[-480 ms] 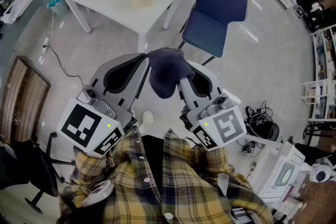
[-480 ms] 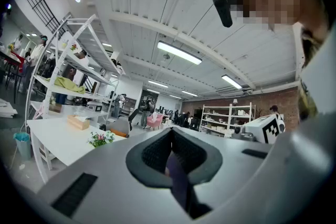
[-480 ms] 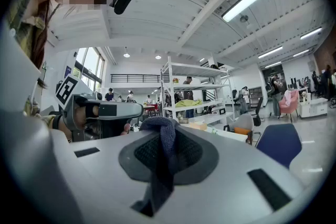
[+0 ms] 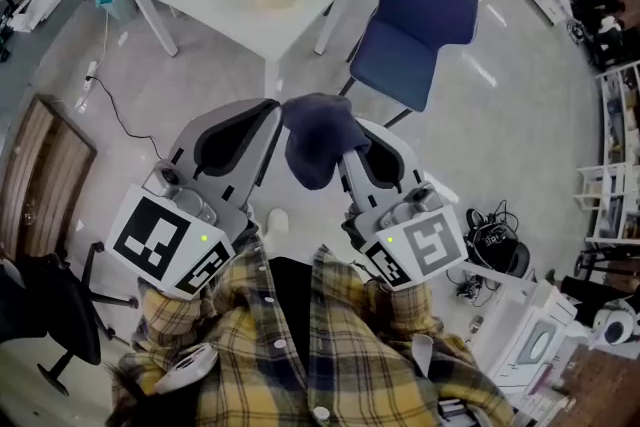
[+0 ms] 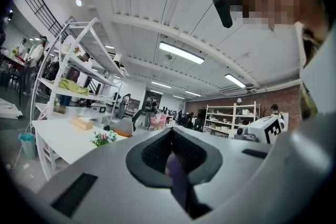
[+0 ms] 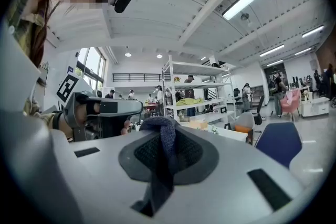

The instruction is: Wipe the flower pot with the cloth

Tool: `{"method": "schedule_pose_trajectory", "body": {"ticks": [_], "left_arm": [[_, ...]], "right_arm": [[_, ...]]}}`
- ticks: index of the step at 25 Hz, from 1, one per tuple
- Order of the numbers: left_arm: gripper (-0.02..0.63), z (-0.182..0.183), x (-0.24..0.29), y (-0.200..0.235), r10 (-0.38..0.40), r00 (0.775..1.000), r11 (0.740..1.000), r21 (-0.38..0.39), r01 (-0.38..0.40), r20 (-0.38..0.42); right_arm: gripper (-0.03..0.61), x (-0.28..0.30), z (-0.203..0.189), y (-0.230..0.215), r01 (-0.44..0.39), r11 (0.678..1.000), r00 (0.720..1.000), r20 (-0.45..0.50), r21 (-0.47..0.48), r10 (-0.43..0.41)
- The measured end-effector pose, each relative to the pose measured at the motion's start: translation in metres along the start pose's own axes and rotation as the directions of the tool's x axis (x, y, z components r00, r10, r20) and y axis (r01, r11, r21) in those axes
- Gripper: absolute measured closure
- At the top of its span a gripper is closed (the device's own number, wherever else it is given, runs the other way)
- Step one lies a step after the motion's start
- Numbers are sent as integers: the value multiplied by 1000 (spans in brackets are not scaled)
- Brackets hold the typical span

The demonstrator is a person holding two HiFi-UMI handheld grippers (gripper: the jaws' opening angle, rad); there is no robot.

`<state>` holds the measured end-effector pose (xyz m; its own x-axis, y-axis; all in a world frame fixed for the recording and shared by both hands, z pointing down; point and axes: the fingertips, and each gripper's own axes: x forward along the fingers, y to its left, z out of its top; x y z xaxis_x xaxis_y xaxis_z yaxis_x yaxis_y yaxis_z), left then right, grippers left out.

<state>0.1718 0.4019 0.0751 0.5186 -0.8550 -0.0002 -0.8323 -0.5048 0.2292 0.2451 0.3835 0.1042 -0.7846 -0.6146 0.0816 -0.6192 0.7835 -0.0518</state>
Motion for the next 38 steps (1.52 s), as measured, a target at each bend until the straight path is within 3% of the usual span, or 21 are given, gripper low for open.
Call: {"method": "schedule_pose_trajectory", "body": {"ticks": [8, 17, 29, 38], "left_arm": [[606, -10, -5, -9, 39, 999, 999, -7, -38, 15], [606, -12, 0, 25, 58, 998, 998, -31, -57, 10], [606, 22, 31, 136, -3, 1000, 1000, -13, 3, -8], [606, 43, 43, 221, -60, 998, 998, -11, 59, -24]], "right_arm": [[561, -11, -3, -3, -28, 1000, 1000, 2, -10, 28], [561, 23, -11, -6, -35, 999, 999, -31, -1, 35], [561, 132, 0, -23, 41, 999, 999, -37, 12, -40], [561, 198, 15, -51, 197, 980, 980, -16, 24, -196]]}}
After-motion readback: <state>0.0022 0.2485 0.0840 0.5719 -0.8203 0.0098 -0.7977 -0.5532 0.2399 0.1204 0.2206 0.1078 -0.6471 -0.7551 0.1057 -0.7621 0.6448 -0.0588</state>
